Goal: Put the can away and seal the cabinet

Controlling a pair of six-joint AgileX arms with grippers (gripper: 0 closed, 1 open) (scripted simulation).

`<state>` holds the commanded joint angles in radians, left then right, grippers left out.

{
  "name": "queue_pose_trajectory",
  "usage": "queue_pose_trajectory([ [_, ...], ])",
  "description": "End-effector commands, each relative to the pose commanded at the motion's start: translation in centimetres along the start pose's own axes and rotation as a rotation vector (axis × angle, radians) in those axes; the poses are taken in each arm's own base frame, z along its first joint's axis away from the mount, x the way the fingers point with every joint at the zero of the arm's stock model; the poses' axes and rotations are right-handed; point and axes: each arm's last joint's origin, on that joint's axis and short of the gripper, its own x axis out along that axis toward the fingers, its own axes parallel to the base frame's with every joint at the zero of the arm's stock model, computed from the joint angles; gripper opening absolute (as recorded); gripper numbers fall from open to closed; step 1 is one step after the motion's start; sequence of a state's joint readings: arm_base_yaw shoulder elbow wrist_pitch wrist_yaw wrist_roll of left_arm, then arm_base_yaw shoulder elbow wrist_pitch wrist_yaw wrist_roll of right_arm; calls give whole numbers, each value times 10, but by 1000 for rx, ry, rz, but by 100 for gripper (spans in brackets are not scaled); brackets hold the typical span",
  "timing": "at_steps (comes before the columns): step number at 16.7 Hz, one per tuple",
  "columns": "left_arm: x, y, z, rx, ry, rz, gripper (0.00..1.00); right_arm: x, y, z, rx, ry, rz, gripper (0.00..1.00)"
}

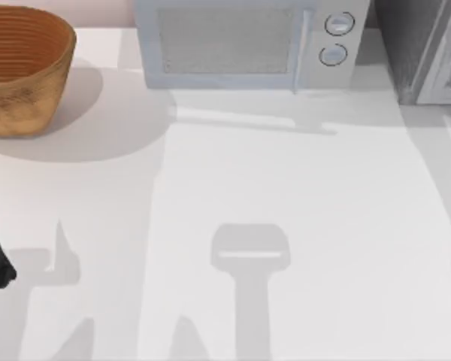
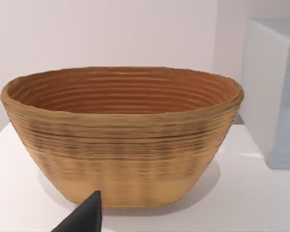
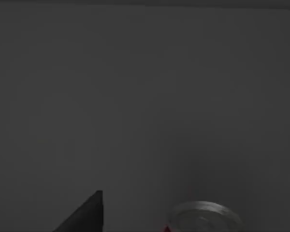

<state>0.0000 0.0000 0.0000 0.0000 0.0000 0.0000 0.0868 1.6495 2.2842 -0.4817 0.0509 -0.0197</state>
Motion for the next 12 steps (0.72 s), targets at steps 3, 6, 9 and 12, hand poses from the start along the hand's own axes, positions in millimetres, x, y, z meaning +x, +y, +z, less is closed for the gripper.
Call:
queue_pose_trajectory([
  [3,0,0,0,0,0,0,100,-62,-5,-3,-18,-32,10,100],
  [6,0,0,0,0,0,0,100,-121,-9,-47,-30,-7,13,100],
  [9,0,0,0,0,0,0,100,-172,-12,-124,-30,54,9,100],
  [12,0,0,0,0,0,0,100,-214,-12,-209,-20,105,-2,100],
])
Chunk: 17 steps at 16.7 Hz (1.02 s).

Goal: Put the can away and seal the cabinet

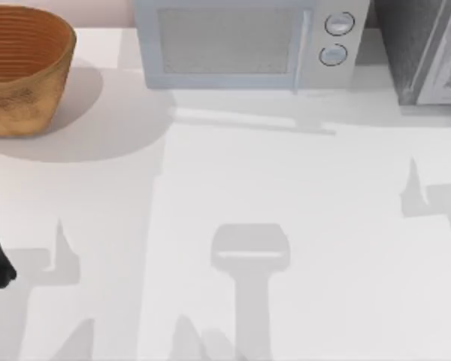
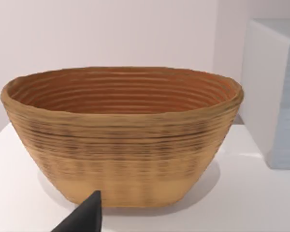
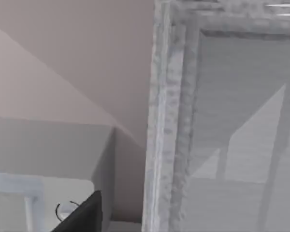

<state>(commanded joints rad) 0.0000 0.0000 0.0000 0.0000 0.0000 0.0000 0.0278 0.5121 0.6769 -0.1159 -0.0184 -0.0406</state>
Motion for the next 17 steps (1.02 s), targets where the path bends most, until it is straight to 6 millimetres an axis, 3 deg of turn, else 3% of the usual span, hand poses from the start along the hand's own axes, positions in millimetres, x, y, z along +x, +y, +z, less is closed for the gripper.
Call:
queue_pose_trajectory([
  [4,0,0,0,0,0,0,100,-24,2,-98,21,28,-20,100],
  [8,0,0,0,0,0,0,100,-29,4,-157,42,43,-41,100],
  [11,0,0,0,0,0,0,100,-29,4,-173,49,50,-47,100],
  [17,0,0,0,0,0,0,100,-29,4,-173,48,54,-44,100],
])
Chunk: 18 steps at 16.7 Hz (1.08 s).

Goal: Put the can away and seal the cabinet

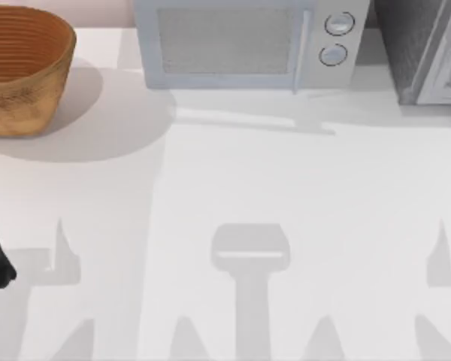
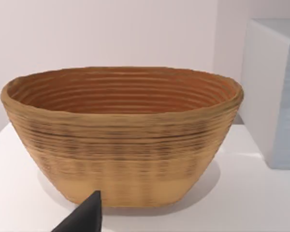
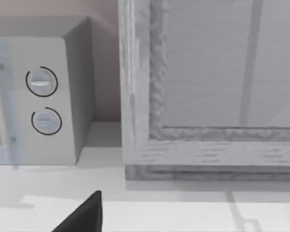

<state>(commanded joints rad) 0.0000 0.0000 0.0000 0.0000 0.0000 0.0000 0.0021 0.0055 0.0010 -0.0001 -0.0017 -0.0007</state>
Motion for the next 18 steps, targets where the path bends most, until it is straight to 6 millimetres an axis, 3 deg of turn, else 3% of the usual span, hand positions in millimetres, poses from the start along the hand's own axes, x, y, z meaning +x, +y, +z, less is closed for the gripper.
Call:
queue_pose_trajectory([
  [5,0,0,0,0,0,0,100,8,-10,19,-4,-42,8,100],
  [9,0,0,0,0,0,0,100,27,-36,40,-20,-58,7,100],
  [13,0,0,0,0,0,0,100,52,-83,44,-24,-34,3,100],
  [18,0,0,0,0,0,0,100,60,-155,23,-7,-5,0,100],
])
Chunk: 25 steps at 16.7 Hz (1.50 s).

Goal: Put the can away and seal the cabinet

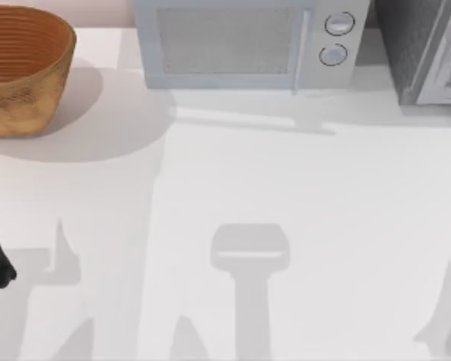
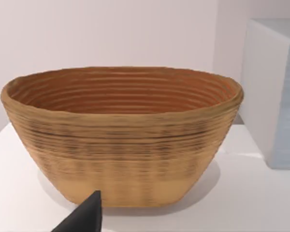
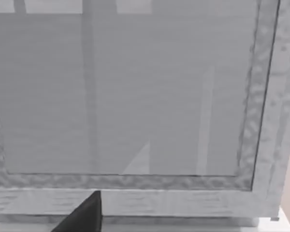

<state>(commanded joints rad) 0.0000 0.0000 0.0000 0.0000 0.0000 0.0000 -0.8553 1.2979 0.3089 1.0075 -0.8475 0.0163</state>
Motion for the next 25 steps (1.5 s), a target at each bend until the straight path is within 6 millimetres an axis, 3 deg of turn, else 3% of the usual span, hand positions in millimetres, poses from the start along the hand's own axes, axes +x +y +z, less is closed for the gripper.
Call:
queue_pose_trajectory([
  [5,0,0,0,0,0,0,100,-11,-42,-22,6,5,0,100],
  [12,0,0,0,0,0,0,100,-13,-44,-24,11,8,1,100],
  [15,0,0,0,0,0,0,100,-7,-54,-14,9,6,7,100],
  [20,0,0,0,0,0,0,100,13,-95,41,11,8,13,100],
  [25,0,0,0,0,0,0,100,24,-119,141,24,17,9,100],
])
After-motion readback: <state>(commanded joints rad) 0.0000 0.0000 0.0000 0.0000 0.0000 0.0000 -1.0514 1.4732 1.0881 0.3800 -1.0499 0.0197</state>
